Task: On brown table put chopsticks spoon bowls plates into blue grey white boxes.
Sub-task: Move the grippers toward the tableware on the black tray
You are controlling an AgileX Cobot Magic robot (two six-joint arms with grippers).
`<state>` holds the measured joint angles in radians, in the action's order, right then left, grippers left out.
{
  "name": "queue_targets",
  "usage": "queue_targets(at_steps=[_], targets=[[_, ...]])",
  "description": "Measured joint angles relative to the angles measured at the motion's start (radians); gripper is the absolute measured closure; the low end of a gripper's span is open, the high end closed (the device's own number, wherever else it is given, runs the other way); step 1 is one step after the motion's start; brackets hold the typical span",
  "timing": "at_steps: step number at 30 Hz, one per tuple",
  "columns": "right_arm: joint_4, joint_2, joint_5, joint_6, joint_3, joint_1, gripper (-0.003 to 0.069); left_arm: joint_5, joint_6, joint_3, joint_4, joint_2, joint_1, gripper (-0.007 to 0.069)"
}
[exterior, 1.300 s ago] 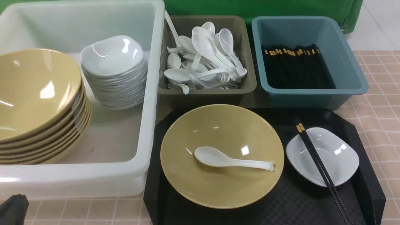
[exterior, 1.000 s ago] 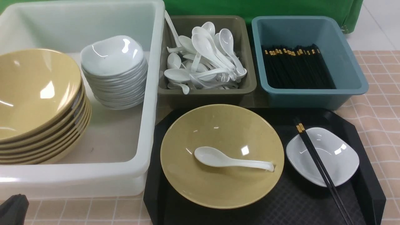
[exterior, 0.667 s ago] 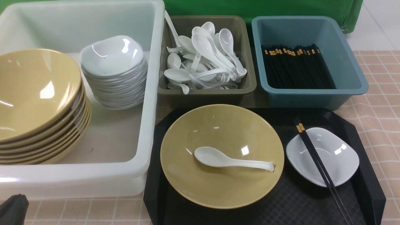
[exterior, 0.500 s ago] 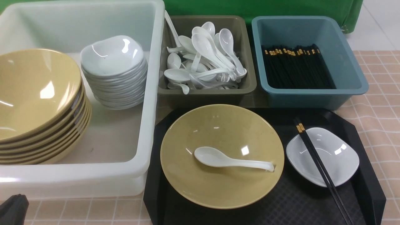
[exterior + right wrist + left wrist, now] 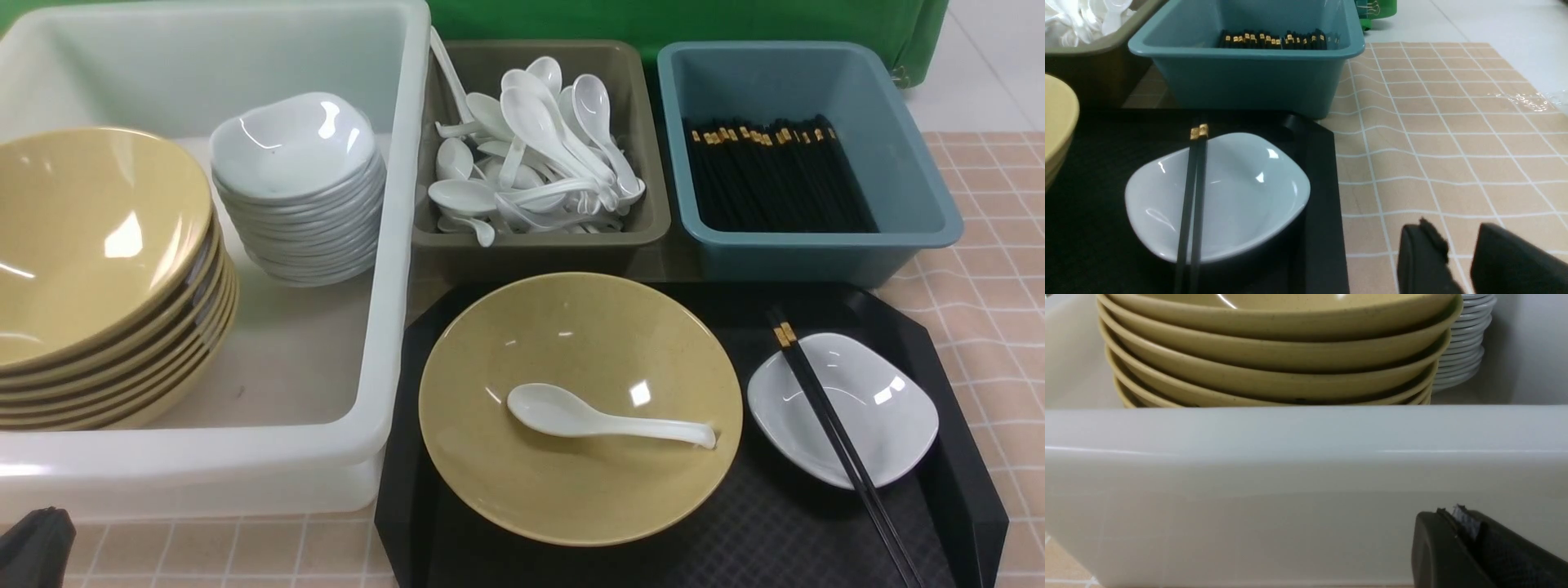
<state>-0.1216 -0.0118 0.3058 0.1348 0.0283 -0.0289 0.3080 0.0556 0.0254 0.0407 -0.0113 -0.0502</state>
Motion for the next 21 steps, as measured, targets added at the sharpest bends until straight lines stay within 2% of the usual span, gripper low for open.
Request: queue_targets(at_steps=[14,16,18,19,20,21], targets=[[0.0,0.0,0.0,0.001,0.0,0.0,0.0422,-0.012,-0.007,0.0,-0.003,0.0,0.0,0.0623],[0.0,0.0,0.0,0.02,0.0,0.0,0.0422,-0.035,-0.056,0.0,0.069,0.0,0.0,0.0623],[0.003,0.0,-0.001,0.079,0.0,0.0,0.0422,-0.062,-0.139,0.0,0.202,0.0,0.0,0.0623],[0.024,0.0,-0.003,0.156,0.0,0.0,0.0422,-0.08,-0.234,0.0,0.352,0.0,0.0,0.0623],[0.029,0.0,-0.004,0.172,0.0,0.0,0.0422,-0.083,-0.234,0.0,0.376,0.0,0.0,0.0623],[0.073,0.0,-0.01,0.309,0.0,0.0,0.0422,-0.096,-0.339,0.0,0.521,0.0,0.0,0.0623]])
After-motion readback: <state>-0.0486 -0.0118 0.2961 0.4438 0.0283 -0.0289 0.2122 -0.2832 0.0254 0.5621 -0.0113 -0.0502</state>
